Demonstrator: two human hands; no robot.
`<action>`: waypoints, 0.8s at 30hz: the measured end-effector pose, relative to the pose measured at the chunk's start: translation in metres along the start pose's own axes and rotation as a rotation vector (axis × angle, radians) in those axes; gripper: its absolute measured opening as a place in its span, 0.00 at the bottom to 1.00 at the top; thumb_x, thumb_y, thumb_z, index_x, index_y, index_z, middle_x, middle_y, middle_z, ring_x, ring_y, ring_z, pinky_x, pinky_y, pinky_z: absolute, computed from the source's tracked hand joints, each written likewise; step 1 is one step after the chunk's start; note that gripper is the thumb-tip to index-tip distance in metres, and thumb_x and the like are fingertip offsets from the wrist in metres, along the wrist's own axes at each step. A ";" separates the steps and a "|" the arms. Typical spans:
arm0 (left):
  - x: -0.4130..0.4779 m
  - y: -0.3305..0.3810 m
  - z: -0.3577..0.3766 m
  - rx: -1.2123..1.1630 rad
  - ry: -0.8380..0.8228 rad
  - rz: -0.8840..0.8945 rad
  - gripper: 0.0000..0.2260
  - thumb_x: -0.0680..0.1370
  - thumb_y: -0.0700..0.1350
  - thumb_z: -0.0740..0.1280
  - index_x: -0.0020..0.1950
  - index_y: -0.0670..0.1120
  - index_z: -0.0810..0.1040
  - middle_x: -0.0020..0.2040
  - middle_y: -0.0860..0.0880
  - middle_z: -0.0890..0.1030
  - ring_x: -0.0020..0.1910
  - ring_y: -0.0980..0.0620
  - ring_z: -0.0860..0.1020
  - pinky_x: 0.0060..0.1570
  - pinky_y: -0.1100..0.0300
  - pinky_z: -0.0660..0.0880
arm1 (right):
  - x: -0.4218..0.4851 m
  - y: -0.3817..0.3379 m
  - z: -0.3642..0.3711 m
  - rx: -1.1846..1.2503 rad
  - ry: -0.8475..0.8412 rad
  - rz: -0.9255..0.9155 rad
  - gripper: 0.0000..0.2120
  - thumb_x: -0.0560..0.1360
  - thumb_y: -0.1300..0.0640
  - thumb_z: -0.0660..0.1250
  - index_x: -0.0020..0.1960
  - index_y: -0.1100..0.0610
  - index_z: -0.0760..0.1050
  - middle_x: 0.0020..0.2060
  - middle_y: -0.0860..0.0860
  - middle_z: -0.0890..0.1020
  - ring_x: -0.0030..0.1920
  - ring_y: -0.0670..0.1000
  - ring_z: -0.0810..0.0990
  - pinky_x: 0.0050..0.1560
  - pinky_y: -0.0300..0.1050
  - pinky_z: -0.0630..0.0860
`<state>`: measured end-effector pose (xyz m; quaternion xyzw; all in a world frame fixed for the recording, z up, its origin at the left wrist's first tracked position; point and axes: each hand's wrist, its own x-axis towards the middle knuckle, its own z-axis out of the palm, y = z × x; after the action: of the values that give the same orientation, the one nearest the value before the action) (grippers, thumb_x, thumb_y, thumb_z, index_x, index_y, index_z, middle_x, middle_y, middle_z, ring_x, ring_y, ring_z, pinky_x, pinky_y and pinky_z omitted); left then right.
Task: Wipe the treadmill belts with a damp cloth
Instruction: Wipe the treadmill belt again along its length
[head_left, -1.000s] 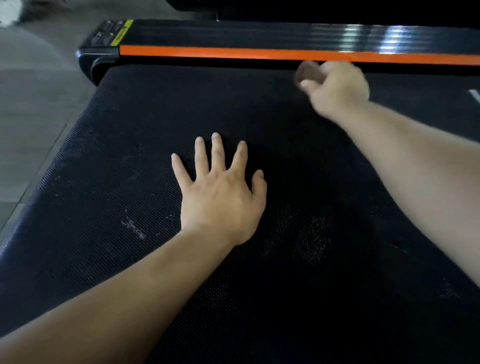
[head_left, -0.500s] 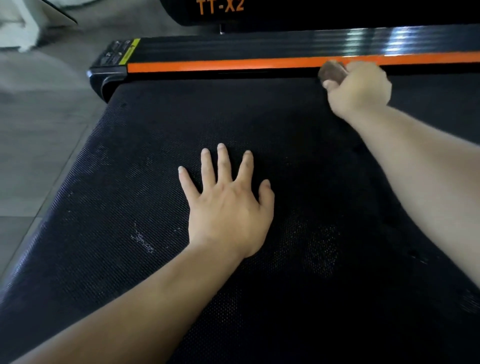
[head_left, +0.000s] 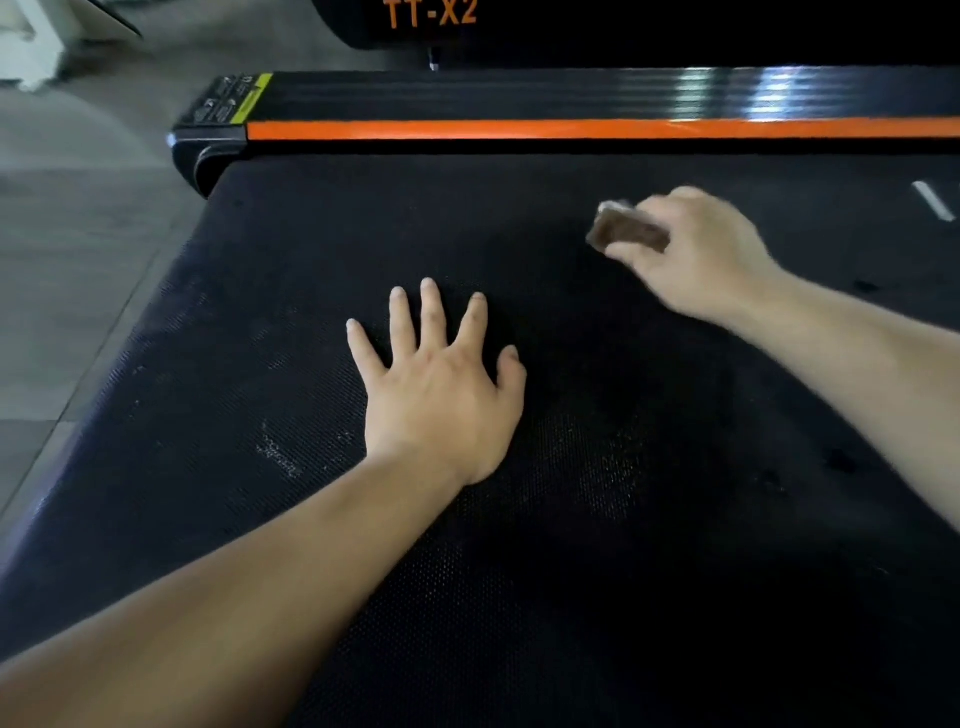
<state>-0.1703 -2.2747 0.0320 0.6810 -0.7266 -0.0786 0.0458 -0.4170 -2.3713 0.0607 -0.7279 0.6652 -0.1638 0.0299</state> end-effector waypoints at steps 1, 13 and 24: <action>0.000 0.000 0.000 0.002 -0.002 -0.001 0.30 0.83 0.64 0.44 0.84 0.57 0.49 0.85 0.45 0.45 0.83 0.41 0.39 0.77 0.32 0.37 | 0.000 0.010 -0.006 -0.036 0.010 0.029 0.14 0.77 0.40 0.67 0.47 0.51 0.77 0.43 0.51 0.78 0.44 0.58 0.78 0.45 0.49 0.72; 0.001 -0.001 0.000 0.001 0.010 -0.001 0.30 0.83 0.64 0.45 0.84 0.55 0.51 0.85 0.43 0.46 0.83 0.40 0.40 0.77 0.31 0.38 | -0.091 0.009 -0.022 -0.073 0.046 -0.004 0.15 0.77 0.41 0.68 0.42 0.51 0.73 0.40 0.53 0.74 0.43 0.60 0.77 0.44 0.52 0.73; -0.001 -0.001 -0.001 0.003 0.011 0.005 0.29 0.84 0.63 0.46 0.84 0.54 0.52 0.85 0.42 0.47 0.83 0.39 0.41 0.77 0.31 0.38 | -0.161 -0.006 -0.024 -0.013 0.043 -0.085 0.14 0.76 0.41 0.68 0.41 0.51 0.73 0.40 0.49 0.71 0.43 0.57 0.75 0.43 0.50 0.72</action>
<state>-0.1691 -2.2740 0.0331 0.6796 -0.7282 -0.0737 0.0492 -0.4281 -2.2094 0.0524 -0.7521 0.6350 -0.1763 0.0040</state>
